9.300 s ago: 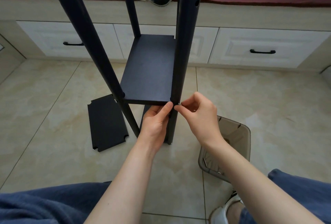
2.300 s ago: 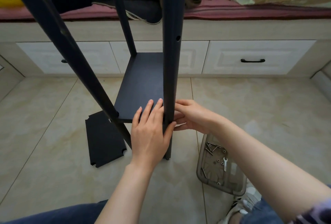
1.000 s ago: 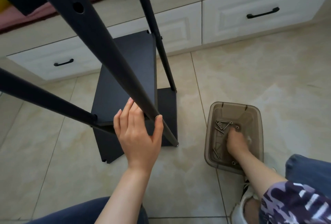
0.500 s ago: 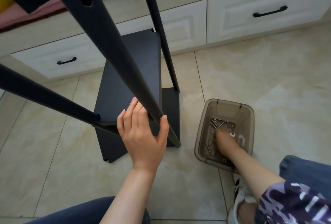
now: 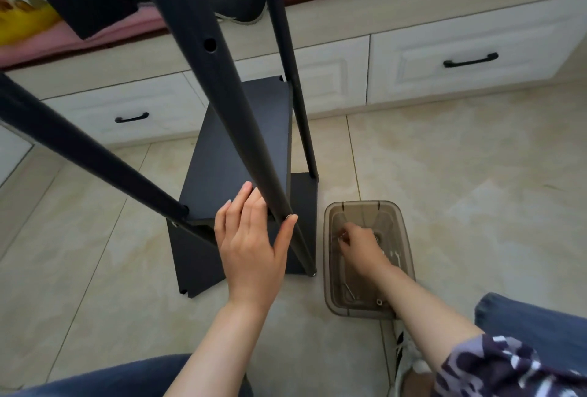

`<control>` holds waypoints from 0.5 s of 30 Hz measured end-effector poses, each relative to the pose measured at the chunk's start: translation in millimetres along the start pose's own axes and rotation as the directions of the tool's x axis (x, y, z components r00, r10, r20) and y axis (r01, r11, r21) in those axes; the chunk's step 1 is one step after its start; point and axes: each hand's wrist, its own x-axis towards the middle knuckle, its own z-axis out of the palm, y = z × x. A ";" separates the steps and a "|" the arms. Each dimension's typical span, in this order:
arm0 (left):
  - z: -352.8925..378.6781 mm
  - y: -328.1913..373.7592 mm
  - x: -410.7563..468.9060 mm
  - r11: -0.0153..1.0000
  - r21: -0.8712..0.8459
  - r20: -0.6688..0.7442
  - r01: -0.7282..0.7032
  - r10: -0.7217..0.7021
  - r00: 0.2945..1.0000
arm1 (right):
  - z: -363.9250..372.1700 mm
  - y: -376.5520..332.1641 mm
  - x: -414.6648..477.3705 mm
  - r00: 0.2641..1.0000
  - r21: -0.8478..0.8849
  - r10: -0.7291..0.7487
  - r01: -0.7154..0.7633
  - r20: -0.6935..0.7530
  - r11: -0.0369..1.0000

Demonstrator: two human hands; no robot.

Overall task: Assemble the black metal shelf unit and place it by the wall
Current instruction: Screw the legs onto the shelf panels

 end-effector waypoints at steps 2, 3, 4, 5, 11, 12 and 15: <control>-7.2 0.3 1.2 1.000 0.008 0.047 0.018 -0.019 0.999 | -6.3 -16.5 -3.2 0.995 0.131 0.048 -0.037 -0.084 0.991; -11.9 0.0 2.8 1.000 0.011 0.075 0.025 -0.025 0.997 | -8.5 -25.6 -5.8 0.985 0.223 0.086 -0.051 -0.148 0.973; -17.1 -0.3 5.2 1.000 0.008 0.106 0.026 -0.027 0.994 | -10.3 -35.6 -8.5 0.967 0.338 0.136 -0.056 -0.217 0.939; -21.9 -0.4 9.0 1.000 -0.003 0.140 0.028 -0.027 0.990 | -12.7 -46.9 -11.2 0.945 0.463 0.190 -0.048 -0.265 0.885; -51.3 9.3 39.5 0.984 -0.058 0.330 0.170 -0.142 0.933 | -21.3 -115.9 -22.2 0.961 0.797 0.164 0.083 -0.223 0.599; -54.6 10.9 42.5 0.979 -0.073 0.364 0.188 -0.149 0.919 | -20.4 -122.7 -23.4 0.969 0.803 0.142 0.081 -0.202 0.590; -58.5 9.2 46.5 0.985 -0.031 0.421 0.168 -0.140 0.896 | -12.6 -133.6 -24.4 0.985 0.791 0.085 0.070 -0.152 0.608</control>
